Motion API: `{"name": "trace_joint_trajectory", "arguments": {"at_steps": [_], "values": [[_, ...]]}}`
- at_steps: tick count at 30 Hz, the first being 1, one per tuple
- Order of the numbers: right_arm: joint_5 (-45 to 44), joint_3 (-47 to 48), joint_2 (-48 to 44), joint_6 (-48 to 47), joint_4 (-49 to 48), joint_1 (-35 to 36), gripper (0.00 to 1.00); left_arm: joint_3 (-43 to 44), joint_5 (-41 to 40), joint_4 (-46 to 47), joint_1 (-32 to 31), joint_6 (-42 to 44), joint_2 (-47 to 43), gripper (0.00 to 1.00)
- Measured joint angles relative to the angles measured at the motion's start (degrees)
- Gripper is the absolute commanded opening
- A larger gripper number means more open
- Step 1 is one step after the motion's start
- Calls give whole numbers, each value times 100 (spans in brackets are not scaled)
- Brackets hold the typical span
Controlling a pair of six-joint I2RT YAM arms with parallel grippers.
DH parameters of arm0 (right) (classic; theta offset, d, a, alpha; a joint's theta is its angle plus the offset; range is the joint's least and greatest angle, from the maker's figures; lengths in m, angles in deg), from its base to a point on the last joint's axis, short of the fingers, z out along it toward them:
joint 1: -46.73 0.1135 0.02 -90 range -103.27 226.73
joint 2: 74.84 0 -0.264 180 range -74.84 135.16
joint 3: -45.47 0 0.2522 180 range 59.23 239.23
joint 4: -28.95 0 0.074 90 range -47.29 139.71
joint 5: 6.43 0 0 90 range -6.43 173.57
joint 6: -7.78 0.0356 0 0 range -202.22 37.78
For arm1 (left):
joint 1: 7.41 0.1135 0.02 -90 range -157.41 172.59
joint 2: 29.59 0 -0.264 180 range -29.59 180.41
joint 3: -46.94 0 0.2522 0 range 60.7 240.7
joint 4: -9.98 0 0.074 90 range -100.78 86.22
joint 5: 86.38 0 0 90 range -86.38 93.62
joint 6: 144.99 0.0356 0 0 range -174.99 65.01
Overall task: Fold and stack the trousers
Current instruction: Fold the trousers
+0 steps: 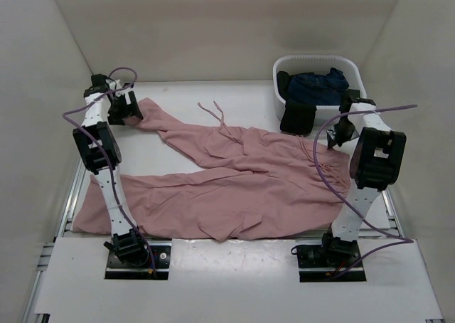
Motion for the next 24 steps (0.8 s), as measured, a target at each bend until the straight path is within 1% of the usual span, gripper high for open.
{"name": "trace_joint_trajectory", "arguments": {"at_steps": [2,3,4,5,6,7,8,14,17,20,24], "values": [[-39,4,0,-48,22,31,0,258,-52,20,-9,-4,153,98],[-50,4,0,-63,37,35,0,332,-101,81,-9,-4,170,94],[-63,4,0,-79,50,35,0,369,-153,118,-9,-4,190,78],[-74,4,0,-92,57,33,0,393,-219,129,-13,-11,216,66],[-83,4,0,-103,61,33,0,400,-275,149,-20,-28,249,51],[-96,4,0,-111,70,33,0,400,-337,149,-22,-31,291,35],[-116,4,0,-118,83,33,0,400,-402,140,-24,-15,337,14],[-170,20,-92,-260,116,50,0,385,-1032,66,-48,-42,297,14],[-168,61,-337,-343,138,103,0,225,-1497,7,-92,-48,9,14],[-144,59,-787,-420,149,125,0,-142,-1899,-68,-111,-55,-603,14],[-50,-90,-1567,-540,107,125,0,-723,-2218,-122,-72,-72,-1838,14]]}}
